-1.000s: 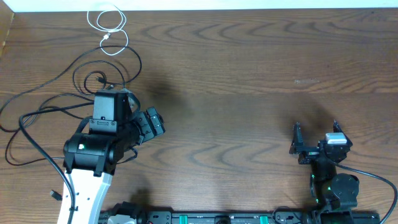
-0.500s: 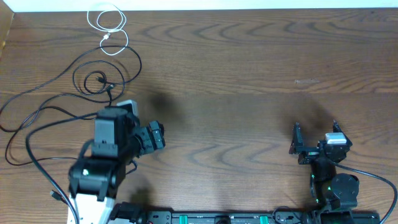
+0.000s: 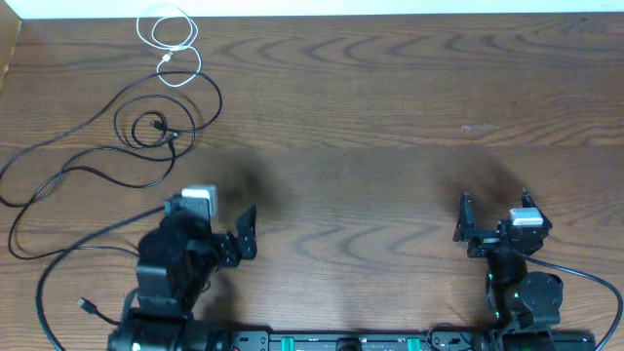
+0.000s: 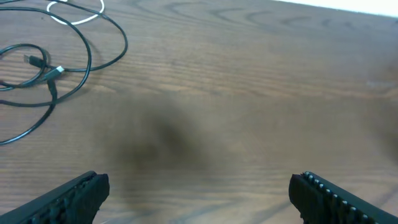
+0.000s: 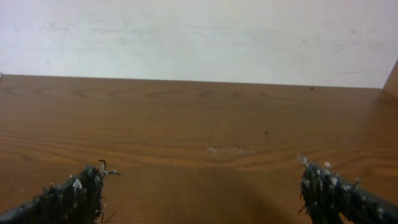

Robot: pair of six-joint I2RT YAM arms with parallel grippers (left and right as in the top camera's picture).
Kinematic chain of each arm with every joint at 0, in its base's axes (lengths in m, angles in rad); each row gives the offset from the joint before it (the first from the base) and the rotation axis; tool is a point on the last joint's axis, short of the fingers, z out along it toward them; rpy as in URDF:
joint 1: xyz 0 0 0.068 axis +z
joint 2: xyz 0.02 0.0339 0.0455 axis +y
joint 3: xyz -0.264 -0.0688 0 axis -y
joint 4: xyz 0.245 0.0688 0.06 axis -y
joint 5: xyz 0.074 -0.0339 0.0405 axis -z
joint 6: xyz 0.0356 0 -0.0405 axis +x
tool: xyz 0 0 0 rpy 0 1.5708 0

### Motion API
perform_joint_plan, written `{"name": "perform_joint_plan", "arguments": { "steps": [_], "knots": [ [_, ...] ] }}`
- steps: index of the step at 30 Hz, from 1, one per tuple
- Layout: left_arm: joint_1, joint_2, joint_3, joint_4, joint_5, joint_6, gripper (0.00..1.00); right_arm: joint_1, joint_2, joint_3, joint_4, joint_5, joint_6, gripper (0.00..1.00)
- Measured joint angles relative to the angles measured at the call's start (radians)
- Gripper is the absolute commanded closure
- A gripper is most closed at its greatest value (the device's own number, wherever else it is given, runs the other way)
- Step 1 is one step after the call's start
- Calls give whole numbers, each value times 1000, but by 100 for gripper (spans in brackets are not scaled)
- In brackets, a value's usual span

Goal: Untangle cables

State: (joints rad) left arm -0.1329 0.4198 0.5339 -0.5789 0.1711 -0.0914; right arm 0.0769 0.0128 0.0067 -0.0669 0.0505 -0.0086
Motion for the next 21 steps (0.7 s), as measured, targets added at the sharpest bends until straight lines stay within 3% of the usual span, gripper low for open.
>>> {"name": "perform_joint_plan", "arguments": {
  "steps": [10,21],
  "knots": [
    [0,-226,-188,130,-21,44,2,0,0,0,0,-3,0,1],
    [16,-336,-380,333,-21,47,2,0,0,0,0,-3,0,1]
  ]
}}
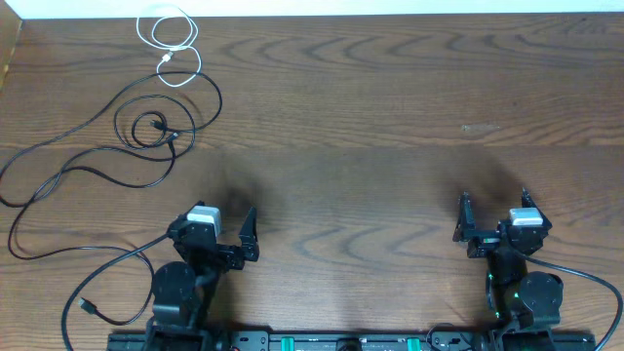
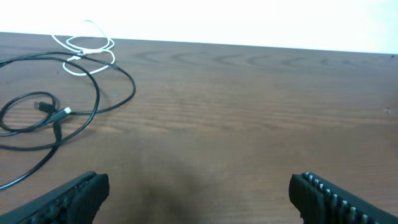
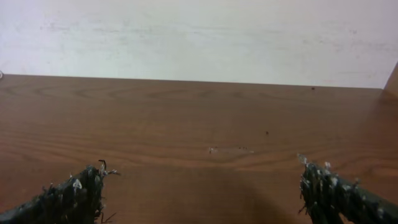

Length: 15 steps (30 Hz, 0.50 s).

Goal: Untangle cables

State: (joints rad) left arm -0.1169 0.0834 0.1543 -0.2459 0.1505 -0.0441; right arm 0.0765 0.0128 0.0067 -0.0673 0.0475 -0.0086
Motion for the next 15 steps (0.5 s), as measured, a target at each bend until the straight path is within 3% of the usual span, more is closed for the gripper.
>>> {"name": "perform_joint_plan", "arguments": {
  "steps": [15],
  "knots": [
    [68,-72,-81,92,-37,-34,2,0,0,0,0,0,0,1]
  ]
}}
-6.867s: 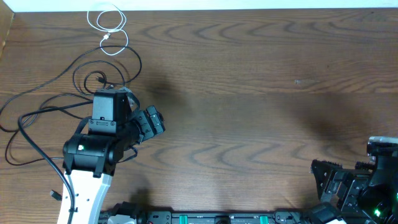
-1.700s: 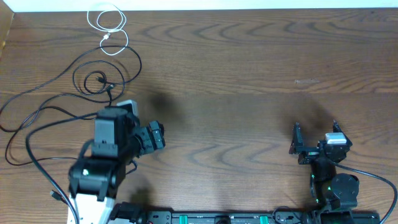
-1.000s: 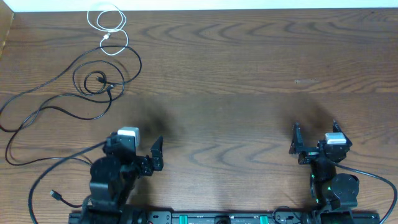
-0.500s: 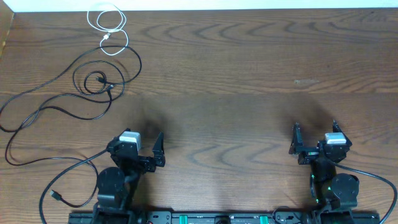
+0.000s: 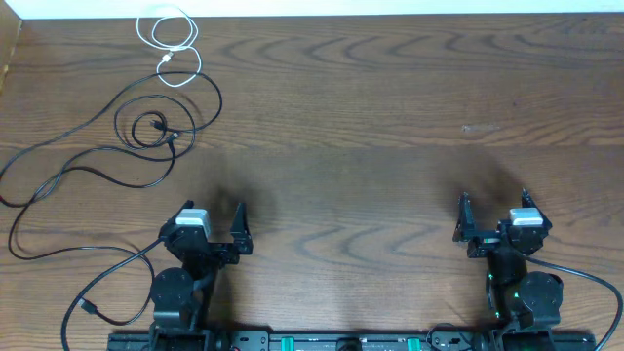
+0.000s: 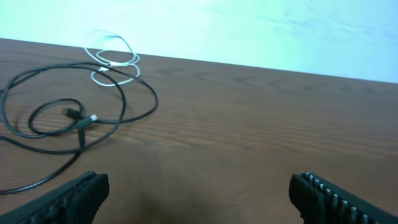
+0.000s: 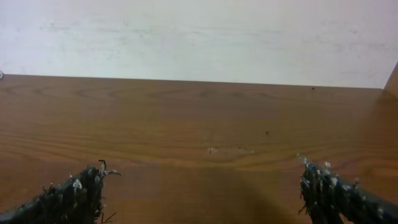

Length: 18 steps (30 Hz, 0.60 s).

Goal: Untangle cables

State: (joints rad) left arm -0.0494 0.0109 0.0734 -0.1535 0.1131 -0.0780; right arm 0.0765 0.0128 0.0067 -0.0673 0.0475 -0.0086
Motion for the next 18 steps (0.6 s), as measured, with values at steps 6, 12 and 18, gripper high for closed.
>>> {"name": "perform_joint_plan", "arguments": {
  "steps": [6,12,18],
  "knots": [
    [0,-1,-44,113,-42,-1,2,0,0,0,0,0,0,1],
    [0,-1,-46,110,-72,0,2,0,0,0,0,0,0,1],
    [0,-1,-46,110,-79,7,2,0,0,0,0,0,0,1]
  ]
}}
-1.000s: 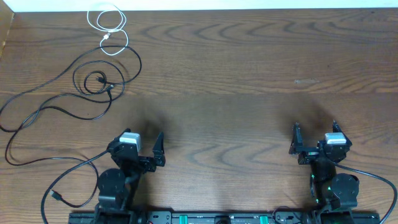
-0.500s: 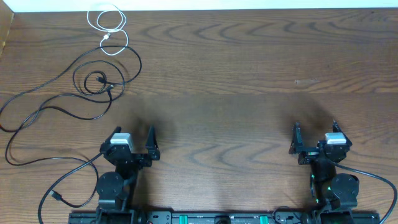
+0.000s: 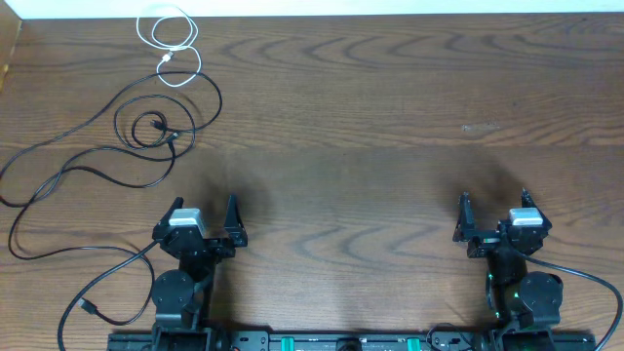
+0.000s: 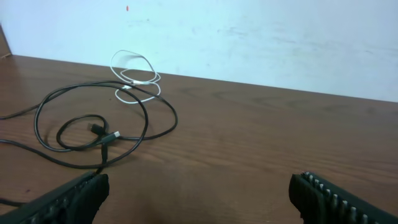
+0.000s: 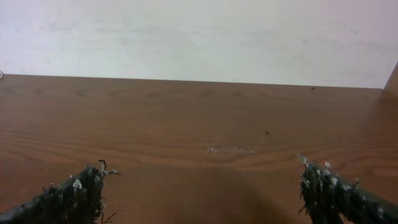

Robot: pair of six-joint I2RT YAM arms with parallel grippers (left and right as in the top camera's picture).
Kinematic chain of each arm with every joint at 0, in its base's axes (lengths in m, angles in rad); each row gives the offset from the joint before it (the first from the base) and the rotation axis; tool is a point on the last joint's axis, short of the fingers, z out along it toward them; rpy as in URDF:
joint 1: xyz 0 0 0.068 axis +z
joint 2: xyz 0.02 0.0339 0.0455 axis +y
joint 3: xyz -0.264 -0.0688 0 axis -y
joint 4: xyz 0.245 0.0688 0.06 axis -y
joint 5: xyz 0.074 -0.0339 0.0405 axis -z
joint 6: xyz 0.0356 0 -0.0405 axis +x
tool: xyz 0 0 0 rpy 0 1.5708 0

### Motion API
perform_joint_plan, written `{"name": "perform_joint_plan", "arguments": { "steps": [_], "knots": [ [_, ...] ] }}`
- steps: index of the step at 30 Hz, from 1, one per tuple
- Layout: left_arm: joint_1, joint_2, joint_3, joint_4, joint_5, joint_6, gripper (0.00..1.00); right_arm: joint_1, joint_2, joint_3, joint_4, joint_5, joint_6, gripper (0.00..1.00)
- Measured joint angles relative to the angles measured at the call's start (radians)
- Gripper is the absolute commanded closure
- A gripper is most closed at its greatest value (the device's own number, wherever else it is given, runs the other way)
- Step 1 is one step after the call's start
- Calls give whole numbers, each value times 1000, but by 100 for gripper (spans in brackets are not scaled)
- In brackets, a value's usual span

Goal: Untangle cables

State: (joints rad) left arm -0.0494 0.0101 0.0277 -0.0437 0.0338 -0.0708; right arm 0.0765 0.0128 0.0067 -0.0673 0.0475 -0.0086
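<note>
A thin white cable (image 3: 168, 41) lies coiled at the far left corner of the table, also in the left wrist view as the white cable (image 4: 138, 78). A long black cable (image 3: 117, 146) loops below it and trails left; one loop of it overlaps the white coil. The black cable (image 4: 93, 124) shows its plug end inside a small loop. My left gripper (image 3: 202, 216) rests open at the near left, well short of the cables. My right gripper (image 3: 494, 211) sits open at the near right, holding nothing.
The wooden table (image 3: 390, 117) stretches wide between the arms. A white wall (image 5: 199, 37) stands behind its far edge. The arms' own black leads (image 3: 88, 292) run along the near edge by the bases.
My left arm has drawn back a little and turned left, so the cables sit more centrally in its wrist view. The right arm and both cables have not moved.
My left gripper stood forward, tilted down at the table near the cables. It then sat back nearer its base, level and open, and has turned leftward by stages since. The right gripper stayed open in place, and the cables lay unchanged throughout.
</note>
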Motion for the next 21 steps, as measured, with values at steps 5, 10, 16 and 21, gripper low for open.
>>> {"name": "perform_joint_plan", "arguments": {
  "steps": [5,10,16,21],
  "knots": [
    [0,0,0,0,-4,1,2,0,0,0,0,0,0,1],
    [0,0,0,0,-7,37,2,0,0,0,0,0,0,1],
    [0,0,0,0,-7,75,2,0,0,0,0,0,0,1],
    [0,0,0,0,-7,79,2,0,0,0,0,0,0,1]
  ]
}}
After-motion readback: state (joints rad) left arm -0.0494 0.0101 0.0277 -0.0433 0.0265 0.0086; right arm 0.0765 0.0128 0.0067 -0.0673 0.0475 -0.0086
